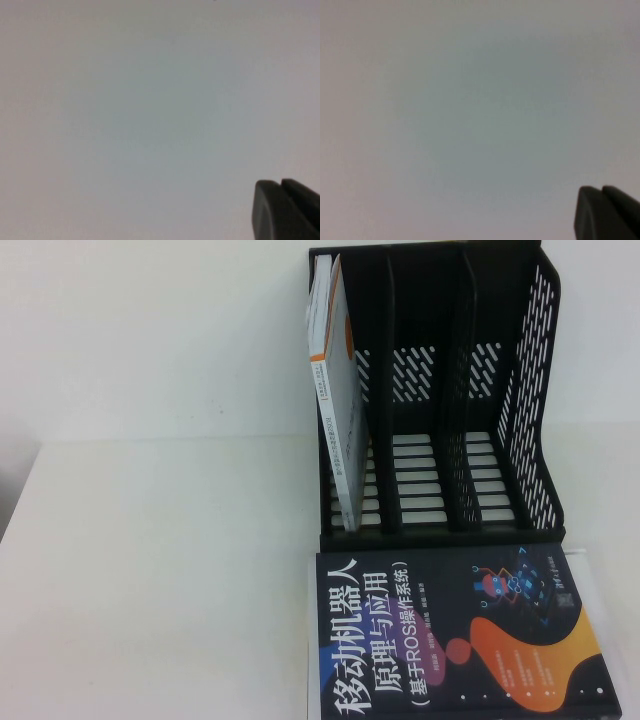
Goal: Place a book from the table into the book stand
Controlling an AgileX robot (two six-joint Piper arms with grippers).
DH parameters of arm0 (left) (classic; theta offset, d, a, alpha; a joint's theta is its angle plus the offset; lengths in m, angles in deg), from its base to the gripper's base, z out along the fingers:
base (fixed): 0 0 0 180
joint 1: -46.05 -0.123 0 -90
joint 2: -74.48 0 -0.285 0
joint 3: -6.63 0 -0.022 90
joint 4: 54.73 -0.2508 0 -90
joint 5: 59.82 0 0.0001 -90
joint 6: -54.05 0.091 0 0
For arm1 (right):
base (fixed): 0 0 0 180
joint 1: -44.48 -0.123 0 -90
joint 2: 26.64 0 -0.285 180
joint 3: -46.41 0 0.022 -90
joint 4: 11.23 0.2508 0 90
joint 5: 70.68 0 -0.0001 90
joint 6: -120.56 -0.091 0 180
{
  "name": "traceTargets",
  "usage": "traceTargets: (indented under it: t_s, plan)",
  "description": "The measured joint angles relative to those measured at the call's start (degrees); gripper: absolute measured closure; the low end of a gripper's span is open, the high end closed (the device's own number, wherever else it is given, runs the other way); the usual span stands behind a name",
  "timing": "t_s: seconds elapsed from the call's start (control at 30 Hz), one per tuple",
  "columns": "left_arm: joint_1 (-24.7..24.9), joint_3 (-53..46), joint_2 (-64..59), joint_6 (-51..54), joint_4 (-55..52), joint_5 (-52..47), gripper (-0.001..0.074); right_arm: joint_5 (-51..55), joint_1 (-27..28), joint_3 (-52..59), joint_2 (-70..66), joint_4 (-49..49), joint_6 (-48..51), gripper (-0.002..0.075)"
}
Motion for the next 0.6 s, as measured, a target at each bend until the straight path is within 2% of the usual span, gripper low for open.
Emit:
traceTargets:
  t_s: [0.07,0.13,0.27,0.47,0.6]
  plan:
    - [0.00,0.16,0.12,-1.62,1.15,-1.81,0.0737,0.46,0.00,0.00,0.00,0.49,-0.11,0.0729]
    - [0.00,2.54,0.12,-2.27,1.99,-8.38,0.0737,4.00,0.00,-1.12,0.03,1.04,-0.20,0.0729]
    - [0.00,11.44,0.12,-2.04,2.21,-26.57,0.0737,21.03,0.00,-9.14,0.03,1.40,1.26,0.0729]
    - [0.00,22.04,-4.21,-0.52,2.36,-40.65,0.0737,45.60,0.00,-22.65,-4.57,1.54,7.60,0.0729]
    - [0.00,29.13,-12.50,-4.76,2.36,-54.69,0.0737,58.89,0.00,-30.14,-11.74,2.16,7.86,0.0729]
